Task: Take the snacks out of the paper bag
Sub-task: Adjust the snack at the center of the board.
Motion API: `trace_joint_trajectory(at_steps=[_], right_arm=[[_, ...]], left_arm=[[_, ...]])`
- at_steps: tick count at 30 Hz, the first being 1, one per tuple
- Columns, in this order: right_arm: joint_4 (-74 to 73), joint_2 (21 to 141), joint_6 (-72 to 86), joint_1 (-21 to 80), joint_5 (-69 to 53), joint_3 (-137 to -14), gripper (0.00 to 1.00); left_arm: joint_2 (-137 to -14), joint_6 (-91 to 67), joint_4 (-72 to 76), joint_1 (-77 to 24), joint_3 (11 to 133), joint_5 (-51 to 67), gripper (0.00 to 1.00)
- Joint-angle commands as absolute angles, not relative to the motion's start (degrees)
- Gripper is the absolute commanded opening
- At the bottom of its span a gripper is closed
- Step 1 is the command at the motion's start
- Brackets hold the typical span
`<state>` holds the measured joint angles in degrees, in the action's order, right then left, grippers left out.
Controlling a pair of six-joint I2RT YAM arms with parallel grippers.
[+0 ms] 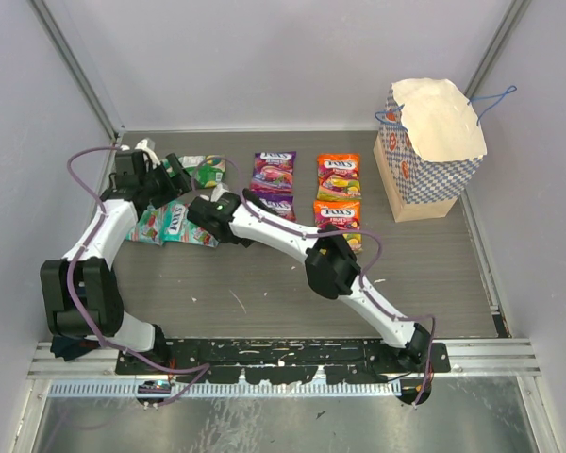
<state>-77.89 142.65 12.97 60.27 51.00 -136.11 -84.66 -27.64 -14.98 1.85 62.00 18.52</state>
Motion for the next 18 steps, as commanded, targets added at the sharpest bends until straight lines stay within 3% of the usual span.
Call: trace_joint_trajectory(at_steps=[1, 6, 10, 13, 18], right_arm=[[-61.5, 133.8, 8.9, 61.1, 36.8, -133.2, 0.83], [-38.3, 115.3, 6.9, 60.5, 24.8, -113.3, 0.87], [-23.0, 105.6, 11.1, 54.9, 10.4, -97.3, 0.78], [-15.8, 104.6, 13.7, 50.1, 4.1, -89.8, 0.62], [-11.2, 110.3, 13.6, 44.6, 1.7, -86.8, 0.57]], left_arm=[[-82.6, -26.7, -15.2, 1.9, 62.4, 18.0, 0.83], [-80.6, -26.1, -17.9, 1.8, 63.0, 15.8, 0.83], [-78.4, -25.2, -20.3, 1.8, 62.6, 12.2, 0.83], [-78.1, -24.7, -21.4, 1.8, 62.1, 11.2, 0.83], [-80.5, -23.6, -22.2, 1.8, 60.4, 6.7, 0.82]])
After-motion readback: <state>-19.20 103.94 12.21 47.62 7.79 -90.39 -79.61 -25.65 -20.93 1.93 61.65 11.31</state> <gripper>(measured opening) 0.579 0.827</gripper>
